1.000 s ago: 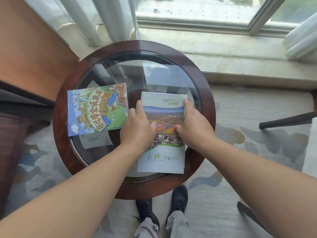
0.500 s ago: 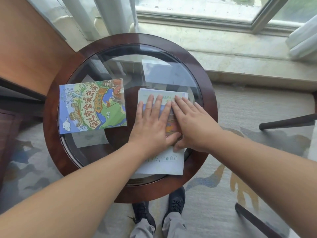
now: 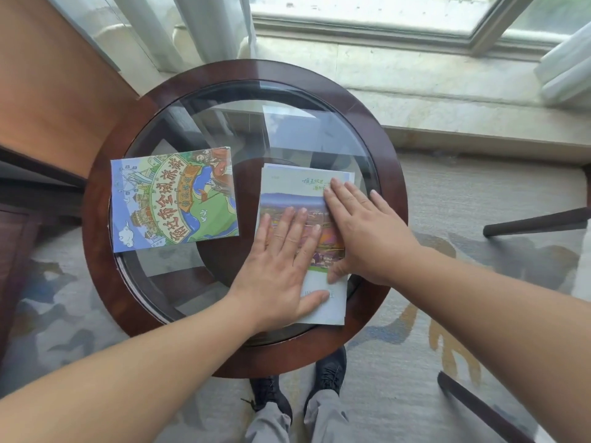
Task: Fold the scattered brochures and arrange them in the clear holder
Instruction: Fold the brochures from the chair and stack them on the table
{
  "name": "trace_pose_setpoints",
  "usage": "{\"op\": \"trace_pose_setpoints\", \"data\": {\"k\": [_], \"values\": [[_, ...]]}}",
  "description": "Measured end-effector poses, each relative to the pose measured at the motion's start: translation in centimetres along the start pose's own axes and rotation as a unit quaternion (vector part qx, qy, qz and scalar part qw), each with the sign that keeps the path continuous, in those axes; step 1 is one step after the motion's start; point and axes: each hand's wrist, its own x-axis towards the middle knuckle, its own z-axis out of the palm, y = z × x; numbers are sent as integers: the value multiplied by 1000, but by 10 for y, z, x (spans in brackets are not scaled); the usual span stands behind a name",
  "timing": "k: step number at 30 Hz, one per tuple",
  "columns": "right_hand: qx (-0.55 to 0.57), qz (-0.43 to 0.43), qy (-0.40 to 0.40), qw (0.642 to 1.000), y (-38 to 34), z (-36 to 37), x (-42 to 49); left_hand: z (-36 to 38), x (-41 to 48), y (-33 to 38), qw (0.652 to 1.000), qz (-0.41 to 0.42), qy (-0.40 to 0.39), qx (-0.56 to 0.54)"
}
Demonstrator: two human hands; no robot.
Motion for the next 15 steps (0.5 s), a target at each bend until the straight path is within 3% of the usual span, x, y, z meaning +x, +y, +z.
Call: {"op": "trace_pose_setpoints", "data": {"k": [5,10,15], "values": [[-6,16,-5,1000,2,3,-5,0,-1,-3,999,21,-22,15],[-5,17,-10,1000,2,1,-5,-2,1,19,998,-57,-33,-16],[-7,20,-14,1000,1,2,-3,4,3,25,997,-64,-31,-12]]}}
